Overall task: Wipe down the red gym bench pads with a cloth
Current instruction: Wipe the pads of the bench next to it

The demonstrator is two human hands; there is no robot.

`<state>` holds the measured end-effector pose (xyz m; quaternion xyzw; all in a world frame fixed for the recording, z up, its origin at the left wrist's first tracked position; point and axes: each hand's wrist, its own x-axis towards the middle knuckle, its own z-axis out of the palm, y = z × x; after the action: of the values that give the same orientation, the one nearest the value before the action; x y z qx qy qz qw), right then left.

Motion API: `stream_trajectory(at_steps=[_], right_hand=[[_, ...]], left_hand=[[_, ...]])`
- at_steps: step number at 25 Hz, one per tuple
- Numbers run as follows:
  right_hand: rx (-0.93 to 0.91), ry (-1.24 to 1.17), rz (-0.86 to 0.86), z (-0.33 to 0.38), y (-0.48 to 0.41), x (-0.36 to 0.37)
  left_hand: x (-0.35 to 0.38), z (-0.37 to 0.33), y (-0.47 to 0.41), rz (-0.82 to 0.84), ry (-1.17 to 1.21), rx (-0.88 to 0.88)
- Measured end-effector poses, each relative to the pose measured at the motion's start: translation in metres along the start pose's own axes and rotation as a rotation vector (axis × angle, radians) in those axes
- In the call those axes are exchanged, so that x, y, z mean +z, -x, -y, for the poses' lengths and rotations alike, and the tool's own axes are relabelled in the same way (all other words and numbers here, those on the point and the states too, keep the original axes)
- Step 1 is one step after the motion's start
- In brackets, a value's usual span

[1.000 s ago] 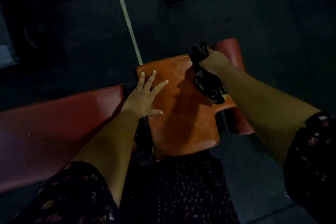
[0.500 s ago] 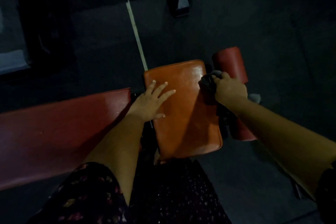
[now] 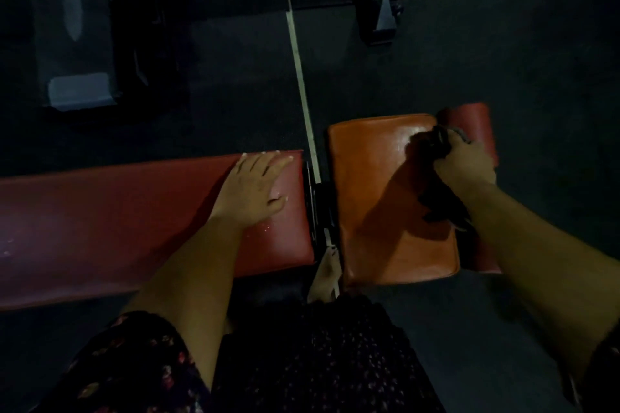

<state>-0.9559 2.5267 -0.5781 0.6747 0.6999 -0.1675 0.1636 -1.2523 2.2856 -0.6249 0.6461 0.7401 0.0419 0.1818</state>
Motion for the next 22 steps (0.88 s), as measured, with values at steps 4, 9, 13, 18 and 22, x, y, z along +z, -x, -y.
stream_trajectory(at_steps=[4,9,13,18,22], right_hand=[[-0.269,-0.163,0.044,0.085,0.078,0.029],[-0.377,-0.057,0.224,0.156,0.159,0.090],[-0.220,-0.013,0.247,0.168,0.190,0.124],[-0.178,-0.051,0.162,0.205,0.131,0.106],[-0.280,0.104,0.121,0.217,0.122,0.105]], left_hand=[[-0.014,0.028,0.035,0.070,-0.022,-0.043],[-0.026,0.076,0.084,0.146,-0.050,-0.020],[-0.028,0.109,0.108,0.229,-0.147,0.021],[-0.021,0.133,0.104,0.240,-0.109,0.032],[-0.016,0.138,0.101,0.196,-0.077,0.048]])
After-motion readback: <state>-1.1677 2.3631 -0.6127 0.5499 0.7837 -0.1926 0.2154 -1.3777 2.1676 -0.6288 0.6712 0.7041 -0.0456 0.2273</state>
